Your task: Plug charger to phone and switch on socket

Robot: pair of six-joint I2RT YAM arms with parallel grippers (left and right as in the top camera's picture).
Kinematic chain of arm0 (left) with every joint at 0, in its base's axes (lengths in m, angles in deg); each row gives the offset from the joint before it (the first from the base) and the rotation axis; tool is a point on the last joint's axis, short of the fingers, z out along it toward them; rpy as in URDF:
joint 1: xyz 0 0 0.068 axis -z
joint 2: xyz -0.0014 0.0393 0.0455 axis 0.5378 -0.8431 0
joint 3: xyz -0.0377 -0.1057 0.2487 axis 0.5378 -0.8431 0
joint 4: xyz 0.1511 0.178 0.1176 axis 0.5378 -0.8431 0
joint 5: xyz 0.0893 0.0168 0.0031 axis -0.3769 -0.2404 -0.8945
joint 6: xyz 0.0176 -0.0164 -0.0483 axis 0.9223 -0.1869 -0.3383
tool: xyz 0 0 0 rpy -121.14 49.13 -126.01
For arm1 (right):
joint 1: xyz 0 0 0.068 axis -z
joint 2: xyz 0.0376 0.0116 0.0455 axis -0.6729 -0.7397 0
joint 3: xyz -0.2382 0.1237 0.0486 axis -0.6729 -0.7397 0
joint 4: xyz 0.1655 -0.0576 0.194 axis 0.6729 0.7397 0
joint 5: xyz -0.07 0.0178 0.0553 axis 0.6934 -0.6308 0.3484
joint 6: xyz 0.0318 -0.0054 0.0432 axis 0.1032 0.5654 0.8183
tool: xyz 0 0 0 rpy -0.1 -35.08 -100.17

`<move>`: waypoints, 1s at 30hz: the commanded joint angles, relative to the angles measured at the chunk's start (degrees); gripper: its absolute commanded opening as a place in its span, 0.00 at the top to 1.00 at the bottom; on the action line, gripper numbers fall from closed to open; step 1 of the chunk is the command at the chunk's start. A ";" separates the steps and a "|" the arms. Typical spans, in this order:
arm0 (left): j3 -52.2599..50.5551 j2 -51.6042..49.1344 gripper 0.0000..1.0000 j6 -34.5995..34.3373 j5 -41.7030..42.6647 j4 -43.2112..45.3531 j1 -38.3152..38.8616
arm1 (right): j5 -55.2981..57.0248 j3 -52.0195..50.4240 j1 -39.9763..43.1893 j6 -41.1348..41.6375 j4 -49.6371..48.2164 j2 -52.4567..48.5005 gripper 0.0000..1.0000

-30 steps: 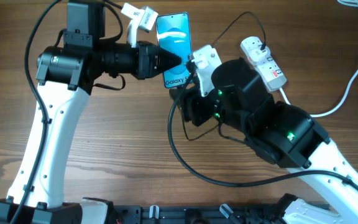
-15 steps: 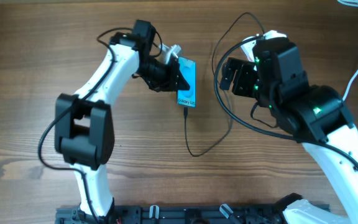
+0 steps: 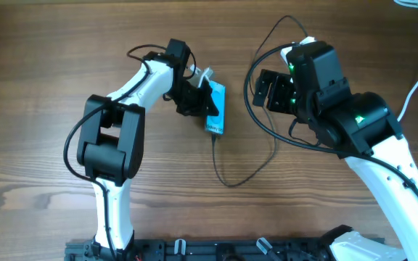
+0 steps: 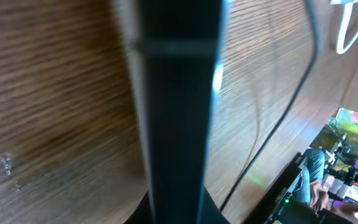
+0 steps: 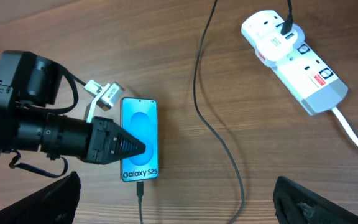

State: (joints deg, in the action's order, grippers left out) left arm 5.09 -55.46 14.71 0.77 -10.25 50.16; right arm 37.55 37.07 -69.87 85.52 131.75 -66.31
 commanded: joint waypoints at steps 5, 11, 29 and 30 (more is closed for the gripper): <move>-4.92 -0.61 0.89 0.28 -1.57 4.17 0.15 | -0.72 0.81 0.17 0.00 0.24 -0.55 0.00; -5.01 -0.61 0.80 0.26 -10.82 3.72 0.15 | -0.70 0.81 0.17 0.00 1.46 -0.55 0.00; -2.38 19.50 0.00 -14.36 -35.45 -2.10 -0.72 | -0.61 1.03 5.22 -5.97 7.63 -6.58 0.00; -2.38 25.77 0.00 -20.90 -43.65 -2.16 -0.70 | -4.33 2.40 9.22 -9.92 8.28 -9.33 0.00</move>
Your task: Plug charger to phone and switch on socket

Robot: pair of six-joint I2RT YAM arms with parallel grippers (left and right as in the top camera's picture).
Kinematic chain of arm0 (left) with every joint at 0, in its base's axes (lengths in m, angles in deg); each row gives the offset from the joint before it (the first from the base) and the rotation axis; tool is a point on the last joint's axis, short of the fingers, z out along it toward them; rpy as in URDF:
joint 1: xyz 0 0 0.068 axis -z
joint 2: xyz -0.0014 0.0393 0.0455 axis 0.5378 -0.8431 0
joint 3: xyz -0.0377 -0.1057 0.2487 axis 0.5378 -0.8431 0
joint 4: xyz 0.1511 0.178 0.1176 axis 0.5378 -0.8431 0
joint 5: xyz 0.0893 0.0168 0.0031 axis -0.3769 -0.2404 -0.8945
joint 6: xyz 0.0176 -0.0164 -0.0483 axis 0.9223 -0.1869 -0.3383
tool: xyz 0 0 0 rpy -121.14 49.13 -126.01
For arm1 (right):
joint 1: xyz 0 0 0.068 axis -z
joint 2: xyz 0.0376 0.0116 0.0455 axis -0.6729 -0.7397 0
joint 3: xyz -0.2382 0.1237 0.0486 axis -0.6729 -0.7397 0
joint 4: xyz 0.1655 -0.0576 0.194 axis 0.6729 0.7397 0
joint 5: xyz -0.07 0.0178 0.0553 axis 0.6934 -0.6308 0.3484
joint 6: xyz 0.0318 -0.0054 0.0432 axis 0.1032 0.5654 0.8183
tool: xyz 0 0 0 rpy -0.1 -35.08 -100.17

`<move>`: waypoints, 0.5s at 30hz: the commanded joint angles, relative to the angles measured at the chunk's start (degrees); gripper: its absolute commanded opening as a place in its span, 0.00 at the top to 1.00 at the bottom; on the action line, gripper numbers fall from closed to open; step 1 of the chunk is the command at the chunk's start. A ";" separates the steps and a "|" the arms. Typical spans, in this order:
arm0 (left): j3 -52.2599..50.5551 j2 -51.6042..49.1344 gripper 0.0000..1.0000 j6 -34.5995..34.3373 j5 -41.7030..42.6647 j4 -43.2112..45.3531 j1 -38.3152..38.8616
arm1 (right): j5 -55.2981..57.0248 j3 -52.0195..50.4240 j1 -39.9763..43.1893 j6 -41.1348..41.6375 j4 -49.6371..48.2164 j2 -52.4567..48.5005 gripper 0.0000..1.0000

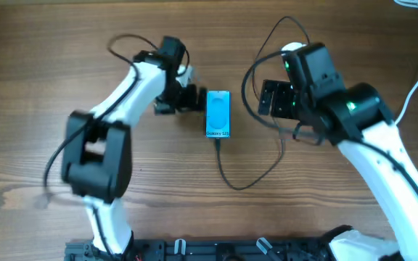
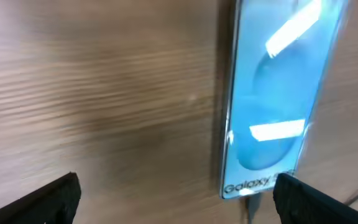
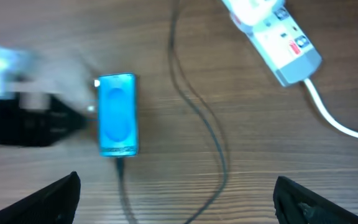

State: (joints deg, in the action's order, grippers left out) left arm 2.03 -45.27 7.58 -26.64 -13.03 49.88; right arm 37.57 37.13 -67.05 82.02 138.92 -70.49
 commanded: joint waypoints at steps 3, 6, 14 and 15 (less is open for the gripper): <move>0.68 25.77 0.00 -15.30 -22.21 1.20 -0.42 | -8.04 8.48 16.02 -9.77 1.79 -10.99 0.00; 0.68 31.47 0.00 -15.30 -22.18 1.27 -0.42 | -1.57 9.42 24.59 -9.92 -13.40 -12.35 0.00; 0.66 32.35 0.00 -15.30 -22.18 1.27 -0.42 | 2.36 8.63 31.93 -15.50 -23.91 -23.26 0.00; 0.66 32.35 0.00 -15.30 -22.18 1.27 -0.42 | 2.36 8.63 31.91 -16.68 -25.83 -25.40 0.00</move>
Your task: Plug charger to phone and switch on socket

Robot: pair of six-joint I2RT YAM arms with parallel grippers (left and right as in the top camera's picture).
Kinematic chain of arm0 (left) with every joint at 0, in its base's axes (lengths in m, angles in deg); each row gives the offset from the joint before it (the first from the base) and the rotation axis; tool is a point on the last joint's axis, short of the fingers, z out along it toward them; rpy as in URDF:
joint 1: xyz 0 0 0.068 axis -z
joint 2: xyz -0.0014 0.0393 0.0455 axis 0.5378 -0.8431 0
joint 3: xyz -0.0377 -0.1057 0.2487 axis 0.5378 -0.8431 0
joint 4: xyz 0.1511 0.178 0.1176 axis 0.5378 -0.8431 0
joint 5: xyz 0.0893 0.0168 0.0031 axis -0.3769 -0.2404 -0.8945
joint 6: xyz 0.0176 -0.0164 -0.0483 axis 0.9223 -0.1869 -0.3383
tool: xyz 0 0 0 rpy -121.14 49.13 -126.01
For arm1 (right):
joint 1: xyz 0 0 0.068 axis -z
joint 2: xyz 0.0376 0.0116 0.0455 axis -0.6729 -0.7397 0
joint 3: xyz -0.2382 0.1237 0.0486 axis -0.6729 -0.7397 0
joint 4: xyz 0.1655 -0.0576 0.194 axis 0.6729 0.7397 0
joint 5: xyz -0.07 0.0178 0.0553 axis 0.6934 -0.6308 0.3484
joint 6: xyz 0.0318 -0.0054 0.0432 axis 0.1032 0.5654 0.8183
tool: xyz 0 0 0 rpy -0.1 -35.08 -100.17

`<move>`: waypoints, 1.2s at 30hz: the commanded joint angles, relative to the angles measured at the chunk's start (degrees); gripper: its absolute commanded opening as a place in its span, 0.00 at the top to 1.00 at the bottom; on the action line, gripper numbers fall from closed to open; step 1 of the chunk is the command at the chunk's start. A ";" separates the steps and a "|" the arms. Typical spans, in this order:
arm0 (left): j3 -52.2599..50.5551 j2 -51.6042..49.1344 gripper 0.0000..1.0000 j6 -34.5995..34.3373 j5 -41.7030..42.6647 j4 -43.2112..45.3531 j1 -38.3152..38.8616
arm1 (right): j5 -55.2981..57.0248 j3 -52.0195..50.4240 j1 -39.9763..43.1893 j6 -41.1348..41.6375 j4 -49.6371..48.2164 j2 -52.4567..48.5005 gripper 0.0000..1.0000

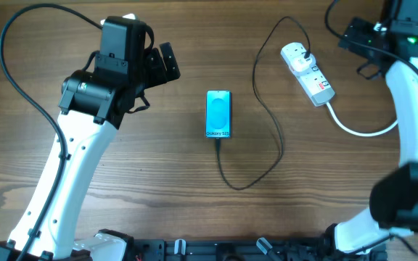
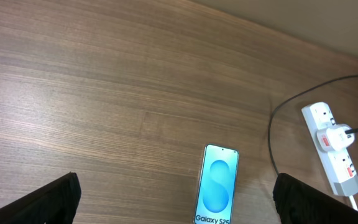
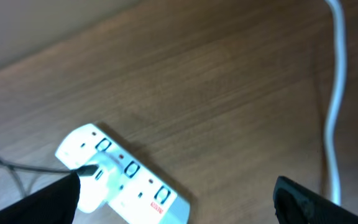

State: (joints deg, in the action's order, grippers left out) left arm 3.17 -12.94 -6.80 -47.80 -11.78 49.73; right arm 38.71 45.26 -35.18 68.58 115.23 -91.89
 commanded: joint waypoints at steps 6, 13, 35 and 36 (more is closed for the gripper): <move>-0.48 0.02 0.00 -0.92 -1.03 0.02 -0.26 | -2.78 0.50 0.04 -10.86 -6.64 -17.88 0.00; -0.48 0.02 0.00 -0.92 -1.05 0.02 -0.26 | -6.38 0.48 0.15 -9.20 -7.06 -24.65 0.00; -0.48 0.02 0.00 -0.92 -1.05 0.02 -0.26 | -14.64 0.48 0.13 -6.86 -3.13 -24.70 0.00; -0.48 0.02 0.00 -0.92 -1.05 0.02 -0.26 | -15.47 0.48 0.13 -6.86 -3.04 -24.70 0.00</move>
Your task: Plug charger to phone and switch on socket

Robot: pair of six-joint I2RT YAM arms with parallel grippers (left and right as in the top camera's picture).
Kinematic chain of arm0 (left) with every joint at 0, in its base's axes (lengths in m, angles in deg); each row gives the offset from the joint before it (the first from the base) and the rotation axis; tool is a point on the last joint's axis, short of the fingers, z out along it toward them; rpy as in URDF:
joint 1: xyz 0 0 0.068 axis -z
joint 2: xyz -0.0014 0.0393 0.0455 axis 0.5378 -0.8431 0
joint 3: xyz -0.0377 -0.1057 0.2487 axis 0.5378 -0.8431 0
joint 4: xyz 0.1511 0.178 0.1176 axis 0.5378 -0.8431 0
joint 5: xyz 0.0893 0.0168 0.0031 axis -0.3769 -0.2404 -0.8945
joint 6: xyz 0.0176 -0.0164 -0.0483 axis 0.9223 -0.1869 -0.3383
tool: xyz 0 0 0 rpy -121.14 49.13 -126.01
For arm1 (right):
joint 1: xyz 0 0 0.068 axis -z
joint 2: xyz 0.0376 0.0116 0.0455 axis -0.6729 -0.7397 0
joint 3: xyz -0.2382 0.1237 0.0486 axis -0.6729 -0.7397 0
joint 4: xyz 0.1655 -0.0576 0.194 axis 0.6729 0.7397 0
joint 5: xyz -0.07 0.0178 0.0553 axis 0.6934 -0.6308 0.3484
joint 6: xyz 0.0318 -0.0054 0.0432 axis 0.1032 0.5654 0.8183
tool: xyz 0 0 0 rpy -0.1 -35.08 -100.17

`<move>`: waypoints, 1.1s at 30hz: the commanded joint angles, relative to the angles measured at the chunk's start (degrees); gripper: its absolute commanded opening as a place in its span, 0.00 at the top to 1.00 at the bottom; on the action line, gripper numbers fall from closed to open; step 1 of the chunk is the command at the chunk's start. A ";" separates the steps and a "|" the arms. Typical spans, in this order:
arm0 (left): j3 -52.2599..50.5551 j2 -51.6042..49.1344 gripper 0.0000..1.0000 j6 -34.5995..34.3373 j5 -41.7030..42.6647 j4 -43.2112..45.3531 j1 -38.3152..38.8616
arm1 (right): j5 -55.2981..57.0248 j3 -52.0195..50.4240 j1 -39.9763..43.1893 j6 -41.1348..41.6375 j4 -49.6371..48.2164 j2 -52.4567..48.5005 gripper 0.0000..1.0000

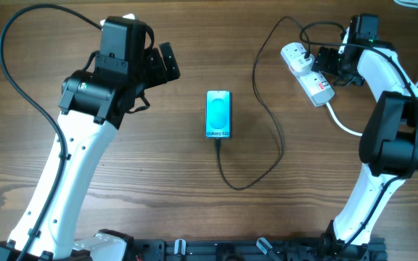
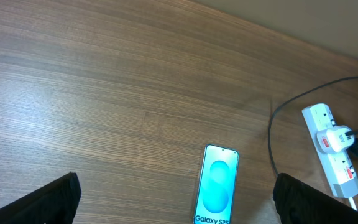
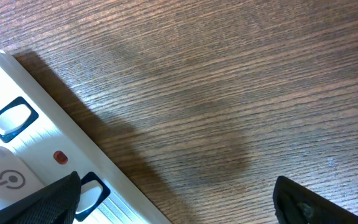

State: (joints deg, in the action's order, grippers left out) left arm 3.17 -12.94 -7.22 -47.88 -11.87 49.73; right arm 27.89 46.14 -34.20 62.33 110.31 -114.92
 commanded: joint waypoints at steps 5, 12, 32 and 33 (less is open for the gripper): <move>-0.48 0.02 0.00 -0.50 -0.94 0.11 -0.26 | -4.87 -0.39 -0.85 -0.59 2.47 -1.66 0.00; -0.48 0.02 0.00 -0.50 -0.94 0.11 -0.26 | -6.05 -0.37 -0.83 -0.63 3.54 -1.31 0.00; -0.48 0.02 0.00 -0.52 -0.96 0.11 -0.26 | 4.26 -4.50 -15.17 9.97 30.75 67.45 0.00; -0.48 0.02 0.00 -0.50 -0.96 0.11 -0.26 | 4.28 -6.93 -16.09 9.97 31.21 73.07 0.00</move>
State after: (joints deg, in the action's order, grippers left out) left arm 3.17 -12.97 -7.24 -47.91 -11.85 49.73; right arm 29.98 43.01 -48.56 70.35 140.93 -51.23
